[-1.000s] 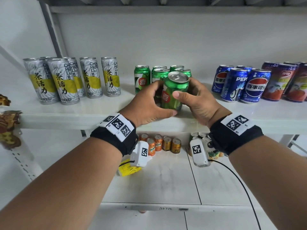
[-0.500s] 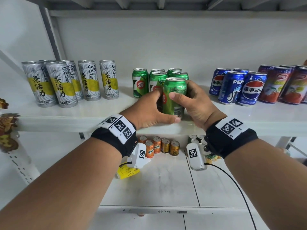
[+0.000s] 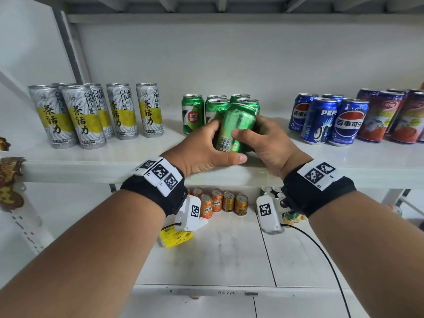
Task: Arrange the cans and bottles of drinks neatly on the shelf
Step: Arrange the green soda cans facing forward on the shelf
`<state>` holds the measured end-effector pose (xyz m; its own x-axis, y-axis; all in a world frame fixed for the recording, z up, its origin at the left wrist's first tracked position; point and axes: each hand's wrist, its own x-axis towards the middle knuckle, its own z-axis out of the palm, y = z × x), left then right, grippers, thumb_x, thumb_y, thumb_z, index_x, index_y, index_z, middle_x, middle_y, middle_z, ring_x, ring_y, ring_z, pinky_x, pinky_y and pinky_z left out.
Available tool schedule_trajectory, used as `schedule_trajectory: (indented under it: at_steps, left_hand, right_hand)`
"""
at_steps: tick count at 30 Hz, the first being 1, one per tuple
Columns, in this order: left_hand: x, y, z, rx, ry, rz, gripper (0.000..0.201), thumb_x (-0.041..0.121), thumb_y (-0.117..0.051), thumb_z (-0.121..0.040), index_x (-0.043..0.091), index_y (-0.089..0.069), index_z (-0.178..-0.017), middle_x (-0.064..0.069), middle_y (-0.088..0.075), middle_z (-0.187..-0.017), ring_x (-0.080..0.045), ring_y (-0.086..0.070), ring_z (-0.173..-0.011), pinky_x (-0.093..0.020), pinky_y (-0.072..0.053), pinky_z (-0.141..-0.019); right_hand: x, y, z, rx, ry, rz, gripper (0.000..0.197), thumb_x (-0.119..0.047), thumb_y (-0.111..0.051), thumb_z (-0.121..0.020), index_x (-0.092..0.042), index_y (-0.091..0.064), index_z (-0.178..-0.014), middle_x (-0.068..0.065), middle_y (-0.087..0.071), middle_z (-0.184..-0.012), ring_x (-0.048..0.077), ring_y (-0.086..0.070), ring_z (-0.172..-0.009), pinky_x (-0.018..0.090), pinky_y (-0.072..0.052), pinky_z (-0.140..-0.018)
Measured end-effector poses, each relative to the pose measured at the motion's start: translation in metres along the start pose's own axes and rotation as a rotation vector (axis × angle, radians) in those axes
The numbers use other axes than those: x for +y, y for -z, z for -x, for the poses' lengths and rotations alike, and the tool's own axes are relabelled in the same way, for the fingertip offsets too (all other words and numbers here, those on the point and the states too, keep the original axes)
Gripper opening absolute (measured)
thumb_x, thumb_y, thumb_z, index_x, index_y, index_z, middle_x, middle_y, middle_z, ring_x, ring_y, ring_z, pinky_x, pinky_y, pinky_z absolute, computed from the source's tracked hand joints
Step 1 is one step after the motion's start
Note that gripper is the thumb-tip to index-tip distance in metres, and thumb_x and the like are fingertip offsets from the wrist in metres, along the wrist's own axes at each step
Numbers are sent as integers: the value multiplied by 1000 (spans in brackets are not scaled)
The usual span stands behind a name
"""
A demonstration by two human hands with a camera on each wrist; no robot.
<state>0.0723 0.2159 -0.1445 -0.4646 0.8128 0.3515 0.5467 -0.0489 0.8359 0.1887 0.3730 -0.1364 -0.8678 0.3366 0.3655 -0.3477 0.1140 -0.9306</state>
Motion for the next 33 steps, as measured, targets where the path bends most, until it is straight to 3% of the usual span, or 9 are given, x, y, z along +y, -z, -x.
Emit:
schedule_trajectory:
  at_steps: [4, 8, 12, 17, 22, 28, 31, 33]
  left_hand:
    - [0, -1, 2, 73, -11, -43, 95, 51, -100, -63, 24, -56, -143, 6, -74, -131, -14, -72, -120, -47, -60, -104]
    - [3, -2, 2, 88, -2, -63, 83, 43, -95, -68, 23, -59, -139, 5, -77, -124, -13, -74, -114, -47, -60, -103]
    - [6, -2, 4, 68, 1, -76, 72, 31, -93, -75, 19, -61, -139, 1, -77, -124, -16, -74, -115, -47, -58, -106]
    - [7, -1, 6, 80, -10, -119, 75, 35, -98, -76, 21, -60, -140, 4, -77, -122, -10, -73, -114, -41, -60, -103]
    - [4, -2, 4, 125, -22, -140, 82, 36, -100, -73, 18, -56, -140, 4, -72, -126, -11, -70, -117, -43, -60, -104]
    - [0, 1, 4, 156, -14, -61, 84, 49, -98, -64, 22, -60, -134, 4, -73, -125, -15, -72, -116, -47, -63, -97]
    - [-2, 1, 4, 129, 6, 121, 82, 46, -98, -65, 21, -62, -134, -2, -76, -125, -21, -75, -116, -52, -65, -91]
    - [-4, 1, 3, 124, 3, 156, 79, 45, -97, -68, 20, -62, -134, -4, -77, -124, -22, -76, -115, -52, -65, -91]
  right_hand:
    - [-1, -1, 0, -18, 3, -41, 50, -6, -77, -90, -1, -57, -135, 19, -73, -125, 36, -74, -111, 45, -62, -91]
    - [2, 1, -3, -9, 11, -84, 51, 4, -72, -91, 3, -53, -138, 25, -68, -128, 37, -71, -109, 44, -61, -88]
    - [3, 2, -3, -13, 41, -69, 51, -1, -66, -87, 5, -55, -137, 17, -70, -116, 29, -71, -101, 40, -59, -83]
    - [4, 1, -1, 16, 65, -80, 50, -1, -76, -87, 1, -57, -134, 17, -72, -118, 32, -72, -106, 41, -61, -86]
    - [0, -2, 2, -2, 67, -14, 42, -14, -79, -92, -4, -62, -129, 6, -79, -108, 18, -78, -94, 22, -59, -70]
    - [0, -2, 1, -1, 68, -20, 48, -22, -76, -92, -3, -60, -133, 16, -75, -119, 29, -75, -104, 33, -60, -80]
    - [2, 0, -1, 24, 54, -49, 40, -9, -65, -98, 7, -58, -134, 22, -68, -113, 29, -68, -96, 42, -58, -86]
    - [3, 2, -2, 32, 38, -50, 35, -1, -57, -99, 10, -58, -132, 22, -67, -113, 33, -66, -99, 47, -55, -92]
